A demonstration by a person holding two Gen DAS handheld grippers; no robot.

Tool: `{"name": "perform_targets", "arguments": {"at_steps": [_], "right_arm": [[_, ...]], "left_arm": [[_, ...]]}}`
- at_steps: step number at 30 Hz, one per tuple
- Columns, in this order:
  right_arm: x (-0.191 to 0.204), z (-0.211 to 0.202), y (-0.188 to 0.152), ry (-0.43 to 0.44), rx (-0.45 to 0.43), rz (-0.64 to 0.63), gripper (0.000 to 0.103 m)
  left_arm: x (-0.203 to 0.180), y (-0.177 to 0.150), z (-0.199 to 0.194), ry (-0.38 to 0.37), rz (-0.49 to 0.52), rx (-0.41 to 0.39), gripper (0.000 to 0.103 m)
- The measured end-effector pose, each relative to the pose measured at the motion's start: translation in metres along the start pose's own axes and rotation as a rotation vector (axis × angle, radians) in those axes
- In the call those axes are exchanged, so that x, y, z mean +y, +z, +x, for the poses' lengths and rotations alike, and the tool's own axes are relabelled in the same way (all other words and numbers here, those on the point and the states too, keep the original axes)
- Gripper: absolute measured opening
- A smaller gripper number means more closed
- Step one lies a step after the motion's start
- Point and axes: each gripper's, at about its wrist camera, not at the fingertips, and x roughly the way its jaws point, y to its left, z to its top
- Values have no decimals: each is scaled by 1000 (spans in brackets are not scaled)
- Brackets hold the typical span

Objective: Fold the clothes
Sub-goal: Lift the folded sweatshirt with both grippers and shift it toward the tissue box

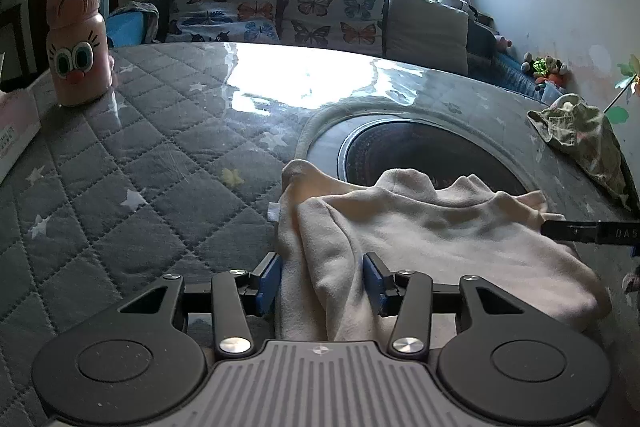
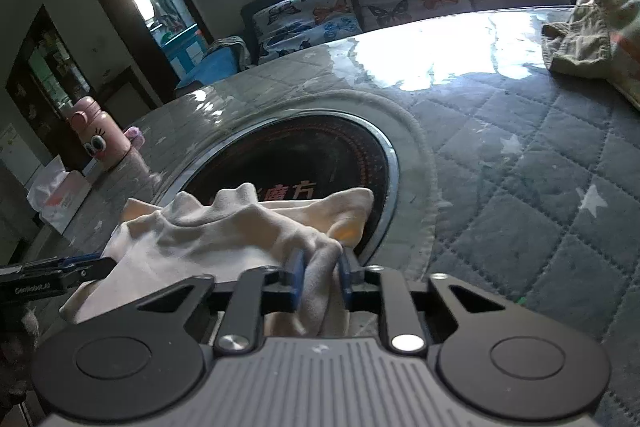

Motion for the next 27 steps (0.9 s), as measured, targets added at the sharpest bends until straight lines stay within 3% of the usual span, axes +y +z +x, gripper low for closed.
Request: {"name": "perform_targets", "arguments": {"at_steps": [3, 11, 19, 27], "right_arm": [[5, -5, 1, 3, -15, -10, 9], [37, -29, 15, 34, -78, -70, 7], [98, -27, 35, 112, -90, -193, 6], [143, -10, 44, 178, -71, -266, 6]], "left_arm": [[0, -1, -1, -20, -18, -8, 25], [-4, -6, -35, 17, -16, -102, 10], [25, -11, -80, 79, -58, -188, 9], [71, -19, -111, 166, -161, -236, 8]]}}
